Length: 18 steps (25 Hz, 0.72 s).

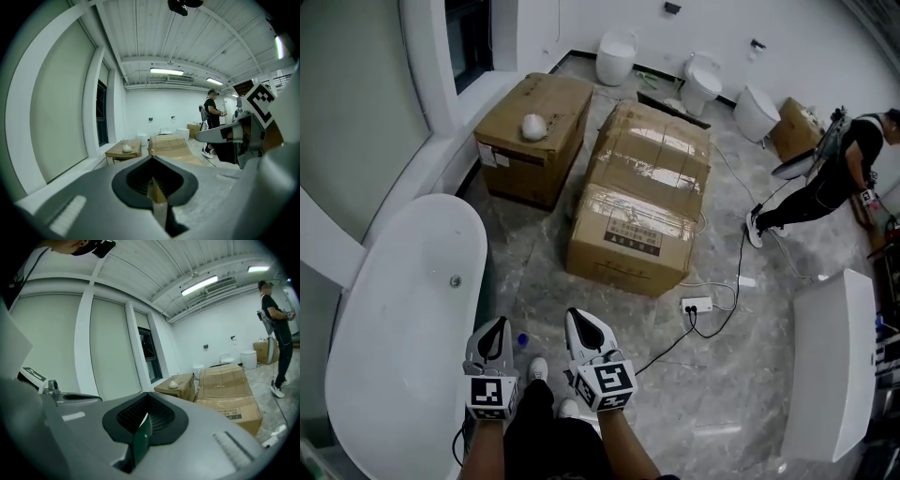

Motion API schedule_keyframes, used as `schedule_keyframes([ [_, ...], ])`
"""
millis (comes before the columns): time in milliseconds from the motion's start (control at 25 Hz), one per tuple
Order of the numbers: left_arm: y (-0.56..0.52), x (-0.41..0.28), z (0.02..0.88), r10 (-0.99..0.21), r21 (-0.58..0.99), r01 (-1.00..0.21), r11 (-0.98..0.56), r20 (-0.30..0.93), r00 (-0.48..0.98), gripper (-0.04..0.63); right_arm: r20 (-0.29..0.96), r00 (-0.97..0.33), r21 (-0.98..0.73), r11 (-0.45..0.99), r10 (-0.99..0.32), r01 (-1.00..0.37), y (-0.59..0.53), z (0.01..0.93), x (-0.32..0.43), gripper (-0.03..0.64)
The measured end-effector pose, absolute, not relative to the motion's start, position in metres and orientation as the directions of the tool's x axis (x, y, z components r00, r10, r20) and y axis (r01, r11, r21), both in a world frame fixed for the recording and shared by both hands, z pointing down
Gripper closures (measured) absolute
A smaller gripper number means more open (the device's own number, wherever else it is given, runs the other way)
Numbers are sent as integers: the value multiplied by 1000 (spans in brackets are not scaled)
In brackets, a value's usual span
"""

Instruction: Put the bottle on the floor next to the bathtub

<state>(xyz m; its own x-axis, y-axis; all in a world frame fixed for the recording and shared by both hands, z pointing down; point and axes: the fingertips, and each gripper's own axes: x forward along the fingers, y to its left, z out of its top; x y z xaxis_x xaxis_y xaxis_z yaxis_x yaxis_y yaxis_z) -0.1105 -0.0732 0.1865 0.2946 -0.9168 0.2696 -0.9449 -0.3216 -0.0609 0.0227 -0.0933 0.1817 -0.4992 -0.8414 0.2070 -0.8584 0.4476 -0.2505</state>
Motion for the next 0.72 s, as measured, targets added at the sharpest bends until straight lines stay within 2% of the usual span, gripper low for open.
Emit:
schedule_keyframes([
  [480, -35, -86, 147, -922, -104, -935, -339, 233, 309, 595, 130, -498, -224, 463, -858, -857, -64, 126, 49, 594],
  [720, -30, -80, 116, -936, -116, -937, -329, 171, 308, 595, 93, -490, -205, 465, -867, -861, -53, 104, 63, 594],
])
